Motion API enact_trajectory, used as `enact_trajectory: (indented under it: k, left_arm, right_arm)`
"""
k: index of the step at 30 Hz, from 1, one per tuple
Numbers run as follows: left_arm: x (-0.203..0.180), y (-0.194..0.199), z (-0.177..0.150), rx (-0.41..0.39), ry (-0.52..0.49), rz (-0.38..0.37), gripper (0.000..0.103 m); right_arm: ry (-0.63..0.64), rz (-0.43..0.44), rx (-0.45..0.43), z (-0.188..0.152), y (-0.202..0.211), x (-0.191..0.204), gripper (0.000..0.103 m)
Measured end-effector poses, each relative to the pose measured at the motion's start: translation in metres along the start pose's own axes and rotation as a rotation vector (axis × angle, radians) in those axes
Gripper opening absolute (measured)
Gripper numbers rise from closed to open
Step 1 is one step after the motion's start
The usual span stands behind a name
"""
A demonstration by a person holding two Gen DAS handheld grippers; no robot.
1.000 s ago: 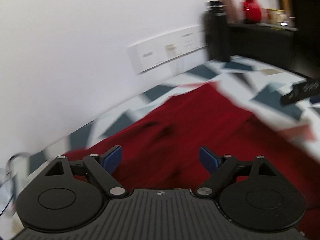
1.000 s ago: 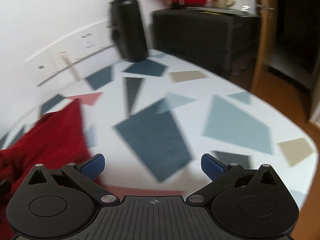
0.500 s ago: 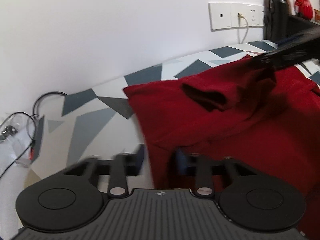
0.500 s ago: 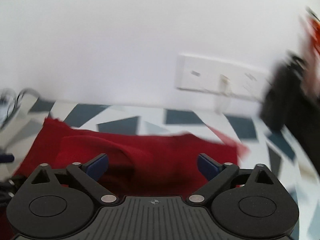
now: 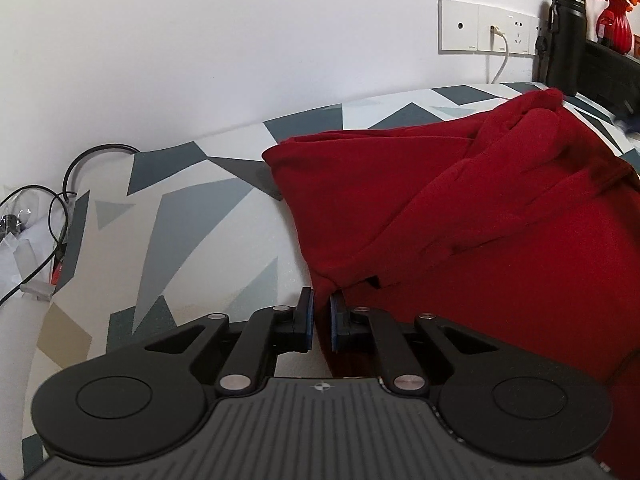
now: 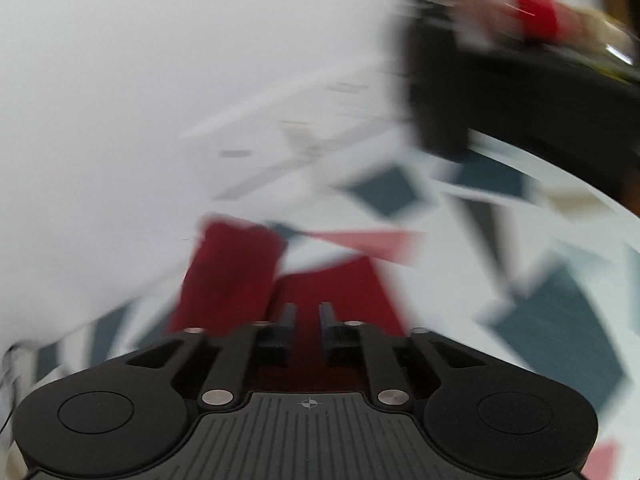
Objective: Fold clothes
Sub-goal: 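Grasp the sweater with both grippers and fold it over onto itself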
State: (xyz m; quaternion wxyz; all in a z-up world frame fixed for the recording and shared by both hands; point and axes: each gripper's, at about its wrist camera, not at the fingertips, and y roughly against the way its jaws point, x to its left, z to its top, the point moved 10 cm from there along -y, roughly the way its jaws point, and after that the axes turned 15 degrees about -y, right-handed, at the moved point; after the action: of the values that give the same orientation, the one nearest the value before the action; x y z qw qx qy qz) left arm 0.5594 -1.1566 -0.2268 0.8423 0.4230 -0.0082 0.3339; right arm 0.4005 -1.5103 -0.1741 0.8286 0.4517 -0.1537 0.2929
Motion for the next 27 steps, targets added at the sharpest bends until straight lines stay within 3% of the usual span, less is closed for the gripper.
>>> enact_trajectory:
  k: [2,5,12,14,18,20,21,22,24,26,27]
  left_arm:
    - [0.000,0.000,-0.001,-0.001,0.005,-0.001,0.009]
    - [0.000,-0.001,0.000,0.002,0.013,0.003,0.009]
    - [-0.001,-0.001,0.000,0.013,0.023,0.024,0.010]
    - [-0.002,0.000,0.001,0.018,0.021,0.035,0.010]
    - [-0.002,0.000,0.002,0.029,0.015,0.057,0.010]
    - [-0.002,-0.001,0.003,0.035,0.011,0.069,0.012]
    - [-0.002,-0.001,0.003,0.039,0.009,0.074,0.014]
    - [-0.002,-0.001,0.003,0.042,0.007,0.080,0.017]
    - [-0.001,-0.001,0.004,0.049,0.008,0.093,0.026]
    - [0.004,-0.002,0.004,0.058,0.025,0.109,0.040]
    - [0.007,-0.002,0.003,0.062,0.037,0.113,0.046]
  right_arm:
    - [-0.043,-0.039,0.032,-0.001,0.002,-0.028,0.024]
    - [-0.069,-0.021,0.071,-0.002,0.001,-0.038,0.026]
    - [0.030,0.169,0.071,0.017,-0.030,0.035,0.045]
    - [0.101,0.185,0.092,0.018,-0.046,0.053,0.045]
    - [0.175,0.182,0.127,0.019,-0.072,0.076,0.063]
    - [0.174,0.155,0.172,0.018,-0.085,0.080,0.055]
    - [0.170,0.140,0.214,0.015,-0.088,0.081,0.027]
    - [0.167,0.125,0.258,0.011,-0.091,0.082,0.007]
    - [0.160,0.124,0.300,0.010,-0.091,0.088,0.005]
    - [0.168,0.208,0.231,0.025,-0.071,0.108,0.005]
    - [0.156,0.306,0.189,0.037,-0.054,0.121,0.005]
